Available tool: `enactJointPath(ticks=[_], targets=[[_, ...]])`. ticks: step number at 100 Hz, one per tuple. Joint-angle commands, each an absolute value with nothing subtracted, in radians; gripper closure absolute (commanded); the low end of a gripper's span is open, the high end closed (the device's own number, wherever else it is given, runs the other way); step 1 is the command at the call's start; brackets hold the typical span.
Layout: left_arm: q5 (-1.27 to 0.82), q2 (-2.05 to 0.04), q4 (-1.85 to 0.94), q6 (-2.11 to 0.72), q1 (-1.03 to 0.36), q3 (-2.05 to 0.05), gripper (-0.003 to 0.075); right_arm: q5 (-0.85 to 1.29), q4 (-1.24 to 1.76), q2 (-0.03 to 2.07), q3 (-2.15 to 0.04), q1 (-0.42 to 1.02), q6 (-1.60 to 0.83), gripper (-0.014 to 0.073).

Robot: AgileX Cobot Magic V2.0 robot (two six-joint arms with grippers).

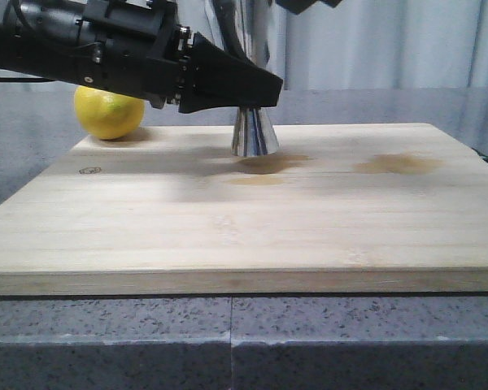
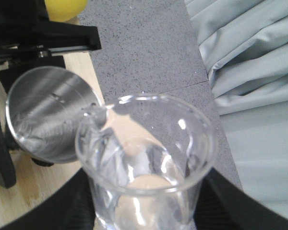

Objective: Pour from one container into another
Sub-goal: 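Tilt the beaker with the right gripper, pouring liquid into the jigger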

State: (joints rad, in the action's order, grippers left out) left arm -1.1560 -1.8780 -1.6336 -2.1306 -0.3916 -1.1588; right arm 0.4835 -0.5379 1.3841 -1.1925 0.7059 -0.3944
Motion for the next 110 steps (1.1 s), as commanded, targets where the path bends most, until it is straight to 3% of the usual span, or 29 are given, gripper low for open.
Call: enactJointPath(ticks=[1,110], targets=[[-1.269,-1.838,-1.696,-2.122,-0.402,-1.188,0.0584,0.438,-0.586,1.354,-1.229,0.706,-0.401,0.0336],[-1.269,-1.838,-1.694,-2.122,-0.402,-1.188,0.0584,0.459,-0.701,1.373,-1.229,0.723,-0.437,0.0336]])
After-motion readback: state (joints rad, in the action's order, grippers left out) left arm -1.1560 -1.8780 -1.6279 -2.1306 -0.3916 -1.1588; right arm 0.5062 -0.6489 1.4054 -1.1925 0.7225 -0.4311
